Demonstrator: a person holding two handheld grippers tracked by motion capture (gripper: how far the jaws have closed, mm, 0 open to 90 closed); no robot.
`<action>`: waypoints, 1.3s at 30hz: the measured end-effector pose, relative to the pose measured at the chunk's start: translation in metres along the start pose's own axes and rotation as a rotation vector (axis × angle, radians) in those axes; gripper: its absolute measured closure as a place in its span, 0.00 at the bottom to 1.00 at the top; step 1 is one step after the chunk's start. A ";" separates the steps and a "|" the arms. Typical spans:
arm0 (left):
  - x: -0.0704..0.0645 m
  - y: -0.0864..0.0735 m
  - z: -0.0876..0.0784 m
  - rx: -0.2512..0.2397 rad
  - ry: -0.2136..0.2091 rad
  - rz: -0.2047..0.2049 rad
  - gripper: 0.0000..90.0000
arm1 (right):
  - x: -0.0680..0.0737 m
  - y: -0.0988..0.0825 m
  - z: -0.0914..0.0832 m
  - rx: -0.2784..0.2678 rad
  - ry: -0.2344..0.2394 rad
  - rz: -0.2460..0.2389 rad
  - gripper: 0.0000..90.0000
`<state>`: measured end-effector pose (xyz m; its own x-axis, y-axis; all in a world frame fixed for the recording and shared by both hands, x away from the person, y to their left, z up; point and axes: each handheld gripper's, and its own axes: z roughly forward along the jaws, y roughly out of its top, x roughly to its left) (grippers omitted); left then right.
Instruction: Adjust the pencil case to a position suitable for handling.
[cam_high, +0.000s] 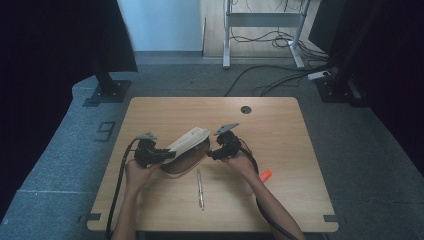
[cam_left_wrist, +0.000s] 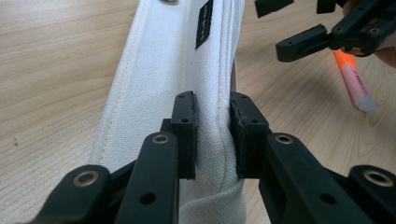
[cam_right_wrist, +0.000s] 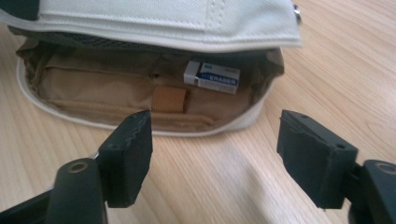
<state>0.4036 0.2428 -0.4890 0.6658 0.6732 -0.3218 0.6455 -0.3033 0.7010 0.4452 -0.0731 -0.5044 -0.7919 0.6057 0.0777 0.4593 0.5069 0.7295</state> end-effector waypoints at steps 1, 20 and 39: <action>0.000 0.000 0.000 0.000 -0.001 0.001 0.82 | -0.001 -0.002 -0.002 -0.001 0.001 0.001 0.31; 0.000 0.000 0.000 -0.002 -0.007 -0.003 0.81 | -0.009 -0.040 -0.049 -0.004 -0.019 0.034 0.46; 0.000 0.000 0.000 -0.006 -0.008 -0.004 0.80 | 0.000 -0.091 -0.098 0.003 -0.099 0.022 0.79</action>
<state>0.4033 0.2426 -0.4895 0.6659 0.6692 -0.3297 0.6461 -0.2962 0.7035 0.3638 -0.1793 -0.5040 -0.7379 0.6743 0.0264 0.4778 0.4945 0.7261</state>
